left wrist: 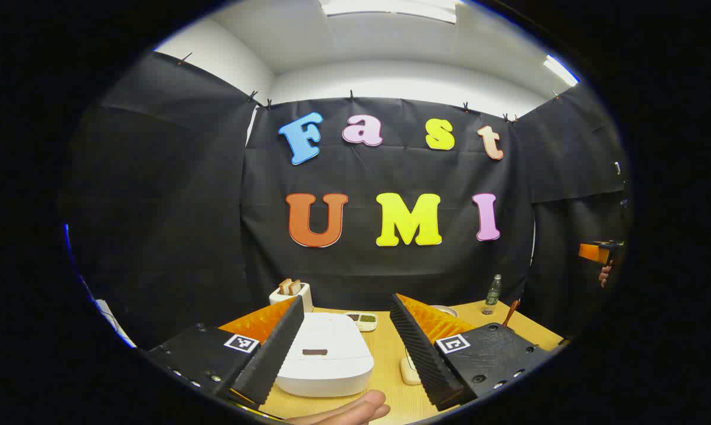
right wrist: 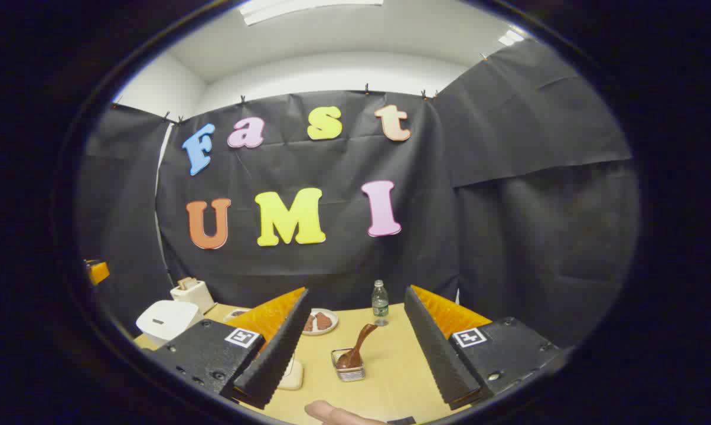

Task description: Close the left gripper, press the button to open the rice cooker; take a wooden spoon from the chopstick holder with the right hand, scoop a spoonful of rice and pour it into the rice cooker, then put the wooden spoon back into the chopstick holder.

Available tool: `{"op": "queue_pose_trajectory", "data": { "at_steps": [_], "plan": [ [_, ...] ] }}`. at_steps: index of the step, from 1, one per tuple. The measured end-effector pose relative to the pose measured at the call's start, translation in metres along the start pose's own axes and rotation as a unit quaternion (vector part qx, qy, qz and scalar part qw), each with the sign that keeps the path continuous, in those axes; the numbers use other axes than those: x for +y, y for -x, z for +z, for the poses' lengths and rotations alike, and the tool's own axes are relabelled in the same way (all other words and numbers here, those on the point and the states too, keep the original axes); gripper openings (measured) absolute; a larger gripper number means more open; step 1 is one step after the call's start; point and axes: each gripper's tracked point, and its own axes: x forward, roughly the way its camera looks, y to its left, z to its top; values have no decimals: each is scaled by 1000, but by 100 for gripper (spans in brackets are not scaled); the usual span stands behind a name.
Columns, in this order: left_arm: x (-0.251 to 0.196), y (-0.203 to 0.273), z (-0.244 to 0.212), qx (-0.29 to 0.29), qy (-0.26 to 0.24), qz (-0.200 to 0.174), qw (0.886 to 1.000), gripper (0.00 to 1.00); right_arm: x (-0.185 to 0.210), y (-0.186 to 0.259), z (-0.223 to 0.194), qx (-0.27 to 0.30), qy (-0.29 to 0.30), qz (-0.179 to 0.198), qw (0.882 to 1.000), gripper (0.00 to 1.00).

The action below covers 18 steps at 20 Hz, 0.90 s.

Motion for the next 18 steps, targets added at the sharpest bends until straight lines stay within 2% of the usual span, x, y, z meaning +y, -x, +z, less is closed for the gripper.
{"op": "queue_pose_trajectory", "data": {
  "at_steps": [6,11,16,17,18],
  "plan": [
    [-1,-6,2,-6,1,-5,1000,93,-7,0,1,-15,11,-5,1000,100],
    [-3,-13,0,-3,-6,-8,1000,93,4,3,2,-17,15,8,1000,100],
    [-6,-20,-2,-2,15,-25,1000,94,19,4,-11,-7,32,22,999,100],
    [-5,-22,-2,-3,16,-28,999,93,22,4,-12,-7,32,26,999,100],
    [-4,-24,-2,-3,14,-28,1000,86,23,5,-13,-8,32,28,999,100]
  ]
}}
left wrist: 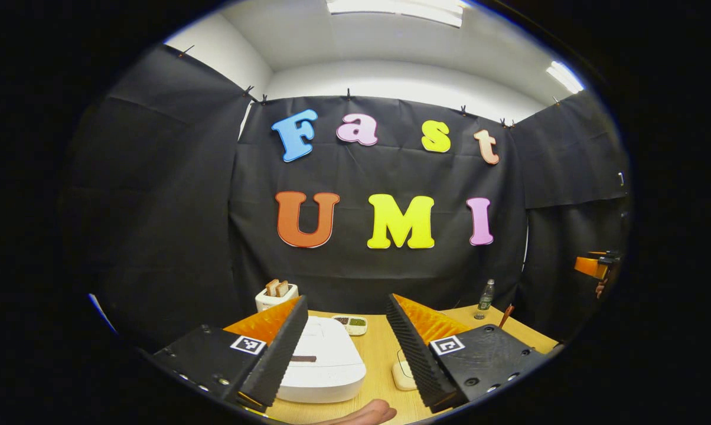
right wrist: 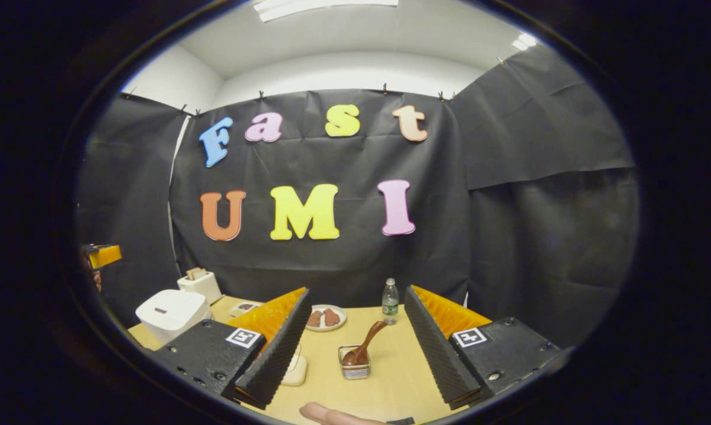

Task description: Close the left gripper, press the button to open the rice cooker; take a wooden spoon from the chopstick holder with the right hand, scoop a spoonful of rice and pour it into the rice cooker, then put the wooden spoon back into the chopstick holder.

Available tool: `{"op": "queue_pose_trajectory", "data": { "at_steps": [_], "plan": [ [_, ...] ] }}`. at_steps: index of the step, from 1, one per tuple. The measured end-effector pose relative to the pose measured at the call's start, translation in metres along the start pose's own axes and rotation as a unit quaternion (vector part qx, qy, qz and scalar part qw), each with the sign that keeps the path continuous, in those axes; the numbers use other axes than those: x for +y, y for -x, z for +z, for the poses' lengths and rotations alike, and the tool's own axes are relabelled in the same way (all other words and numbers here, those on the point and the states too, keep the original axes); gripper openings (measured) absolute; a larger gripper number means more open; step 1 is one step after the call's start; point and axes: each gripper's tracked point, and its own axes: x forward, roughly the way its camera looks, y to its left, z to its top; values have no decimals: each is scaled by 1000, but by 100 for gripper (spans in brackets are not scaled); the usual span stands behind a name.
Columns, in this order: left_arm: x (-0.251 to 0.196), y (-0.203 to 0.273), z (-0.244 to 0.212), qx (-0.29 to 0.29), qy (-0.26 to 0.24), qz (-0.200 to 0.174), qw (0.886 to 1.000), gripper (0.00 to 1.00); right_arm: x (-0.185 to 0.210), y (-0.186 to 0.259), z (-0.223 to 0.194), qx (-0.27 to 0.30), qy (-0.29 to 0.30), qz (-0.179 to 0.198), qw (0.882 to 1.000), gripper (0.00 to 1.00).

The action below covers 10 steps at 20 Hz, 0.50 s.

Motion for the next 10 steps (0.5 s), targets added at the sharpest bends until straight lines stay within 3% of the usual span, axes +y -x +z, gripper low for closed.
{"op": "queue_pose_trajectory", "data": {
  "at_steps": [3,6,9,10],
  "plan": [
    [4,-1,-2,-6,-21,1,1000,72,0,0,0,-6,3,1,1000,100],
    [10,-5,-16,24,-26,9,999,50,-2,0,-1,-11,0,-2,1000,100],
    [13,-9,-35,66,-24,12,997,47,-1,-3,-7,-8,0,3,1000,100],
    [19,-11,-35,71,-15,22,997,24,-2,-4,-10,-6,2,2,1000,100]
  ]
}}
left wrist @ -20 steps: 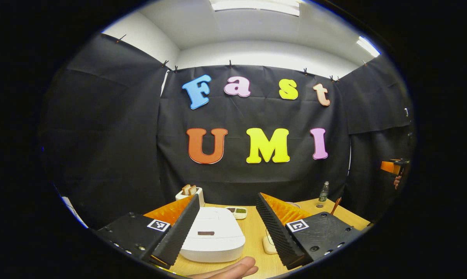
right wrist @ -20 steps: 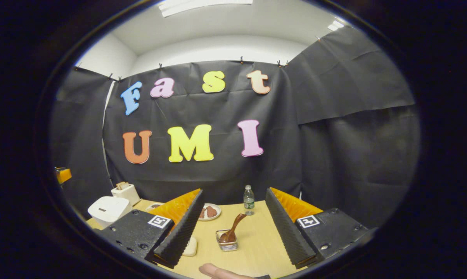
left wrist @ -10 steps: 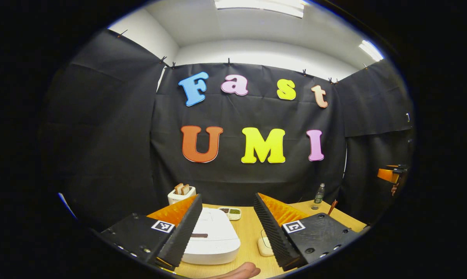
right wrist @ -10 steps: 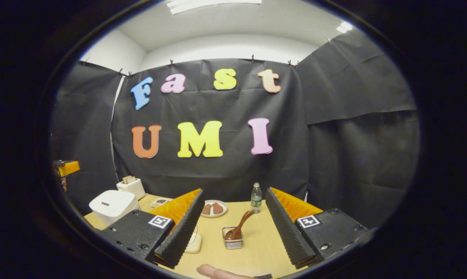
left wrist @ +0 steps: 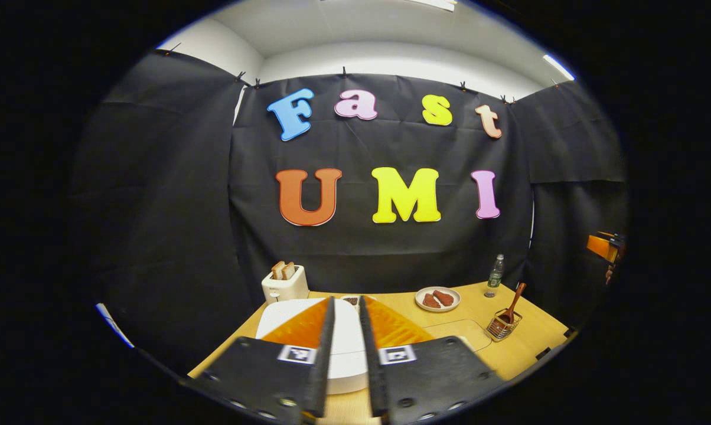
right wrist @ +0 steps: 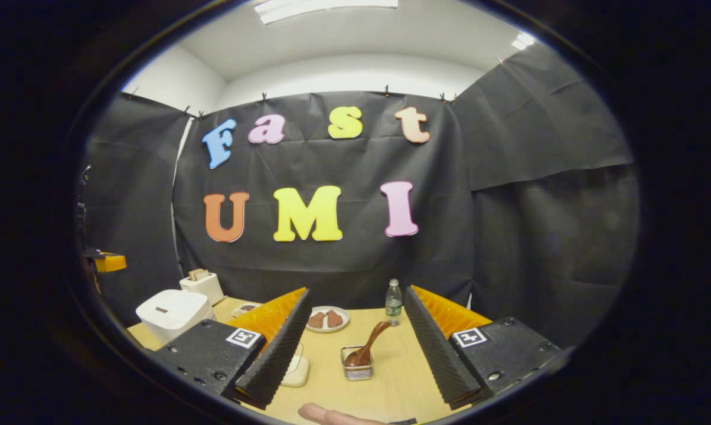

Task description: Close the left gripper, press the button to open the rice cooker; take a wooden spoon from the chopstick holder with the right hand, scoop a spoonful of rice and pour it into the rice cooker, then put the wooden spoon back into the chopstick holder.

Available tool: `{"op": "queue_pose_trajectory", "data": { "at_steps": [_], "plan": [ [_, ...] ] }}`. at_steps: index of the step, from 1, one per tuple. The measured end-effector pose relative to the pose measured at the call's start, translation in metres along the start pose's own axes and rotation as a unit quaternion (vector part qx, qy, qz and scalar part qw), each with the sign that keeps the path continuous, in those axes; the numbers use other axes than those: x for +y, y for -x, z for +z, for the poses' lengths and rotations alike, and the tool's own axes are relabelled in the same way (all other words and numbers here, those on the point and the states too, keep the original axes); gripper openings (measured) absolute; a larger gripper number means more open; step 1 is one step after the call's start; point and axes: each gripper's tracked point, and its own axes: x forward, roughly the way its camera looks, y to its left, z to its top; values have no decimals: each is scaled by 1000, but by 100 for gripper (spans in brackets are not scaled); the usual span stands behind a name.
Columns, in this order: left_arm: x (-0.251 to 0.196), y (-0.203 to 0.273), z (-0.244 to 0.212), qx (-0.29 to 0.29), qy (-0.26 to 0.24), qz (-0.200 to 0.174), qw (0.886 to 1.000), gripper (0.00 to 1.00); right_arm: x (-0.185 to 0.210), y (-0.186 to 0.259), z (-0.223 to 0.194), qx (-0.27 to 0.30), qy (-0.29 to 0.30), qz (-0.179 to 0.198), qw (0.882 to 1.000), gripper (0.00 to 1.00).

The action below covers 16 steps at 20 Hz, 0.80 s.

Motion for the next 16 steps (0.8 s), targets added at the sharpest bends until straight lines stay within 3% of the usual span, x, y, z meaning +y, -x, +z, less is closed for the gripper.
{"op": "queue_pose_trajectory", "data": {
  "at_steps": [1,2,4,16],
  "plan": [
    [1,-6,-9,14,6,-2,1000,0,-1,-1,-2,3,2,-1,1000,100],
    [3,-8,-15,23,9,-4,1000,5,-2,-2,-5,4,3,-2,1000,100],
    [11,-3,-30,37,17,9,999,0,-3,-4,-9,8,3,-3,1000,100],
    [30,-72,-100,161,-7,40,986,0,-9,-22,-28,25,7,-6,1000,100]
  ]
}}
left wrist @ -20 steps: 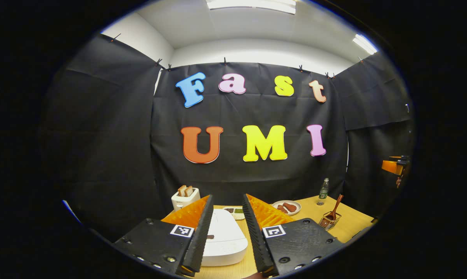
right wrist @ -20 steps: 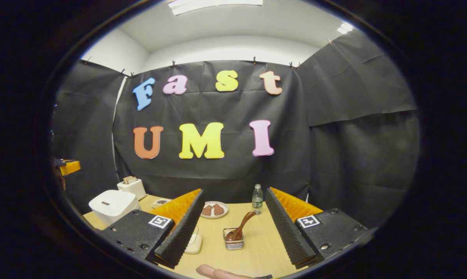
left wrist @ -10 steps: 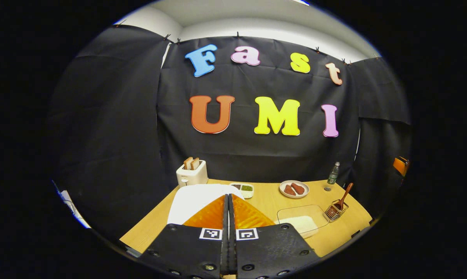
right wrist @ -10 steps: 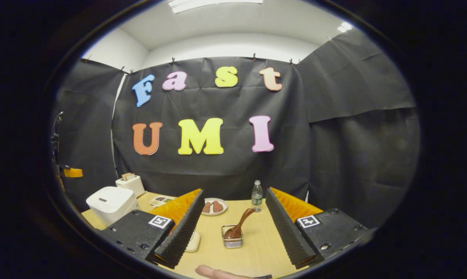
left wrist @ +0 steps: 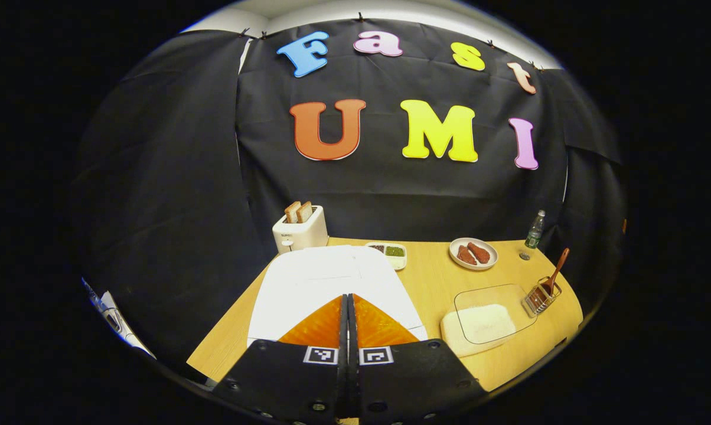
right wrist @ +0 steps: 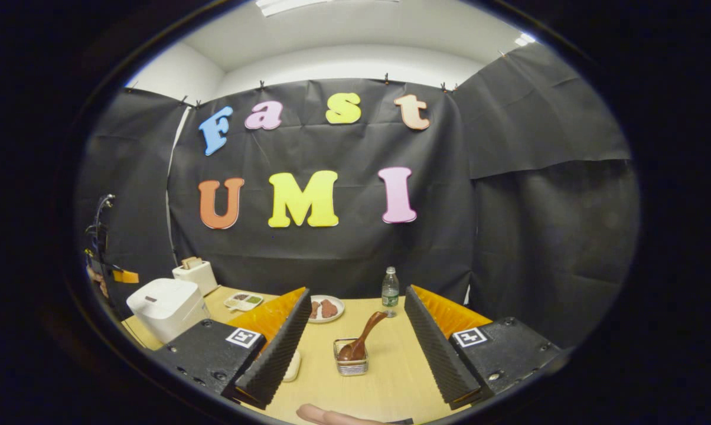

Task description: Close the left gripper, press the button to open the rice cooker; take a wooden spoon from the chopstick holder with the right hand, scoop a spoonful of rice and pour it into the rice cooker, then put the wooden spoon back into the chopstick holder.

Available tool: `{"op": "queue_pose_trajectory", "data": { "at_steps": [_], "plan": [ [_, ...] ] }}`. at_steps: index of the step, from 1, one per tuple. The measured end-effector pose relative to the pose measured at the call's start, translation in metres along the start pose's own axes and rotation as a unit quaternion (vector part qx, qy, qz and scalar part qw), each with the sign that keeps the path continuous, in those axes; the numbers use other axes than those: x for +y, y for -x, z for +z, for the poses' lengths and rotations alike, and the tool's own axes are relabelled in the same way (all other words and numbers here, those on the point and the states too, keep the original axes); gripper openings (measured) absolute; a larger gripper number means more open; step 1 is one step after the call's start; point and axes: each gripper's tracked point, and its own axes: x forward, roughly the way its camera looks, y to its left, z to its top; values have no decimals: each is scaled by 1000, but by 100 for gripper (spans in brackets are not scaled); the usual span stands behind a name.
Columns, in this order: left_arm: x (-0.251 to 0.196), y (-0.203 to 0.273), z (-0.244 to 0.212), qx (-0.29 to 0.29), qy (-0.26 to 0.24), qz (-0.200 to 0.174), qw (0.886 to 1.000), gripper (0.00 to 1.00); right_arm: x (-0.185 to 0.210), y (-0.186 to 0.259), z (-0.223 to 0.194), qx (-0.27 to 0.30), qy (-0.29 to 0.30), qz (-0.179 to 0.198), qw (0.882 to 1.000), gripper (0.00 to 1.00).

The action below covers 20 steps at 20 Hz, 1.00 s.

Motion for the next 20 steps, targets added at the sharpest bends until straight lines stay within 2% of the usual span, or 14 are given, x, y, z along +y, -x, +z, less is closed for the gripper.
{"op": "queue_pose_trajectory", "data": {
  "at_steps": [6,12,20],
  "plan": [
    [6,-32,-25,38,7,10,999,0,0,-9,-10,5,10,-5,1000,100],
    [15,-42,-51,76,16,18,997,0,-5,-16,-4,10,14,-13,1000,100],
    [14,-42,-59,76,24,21,997,0,-12,0,5,-3,15,-36,999,100]
  ]
}}
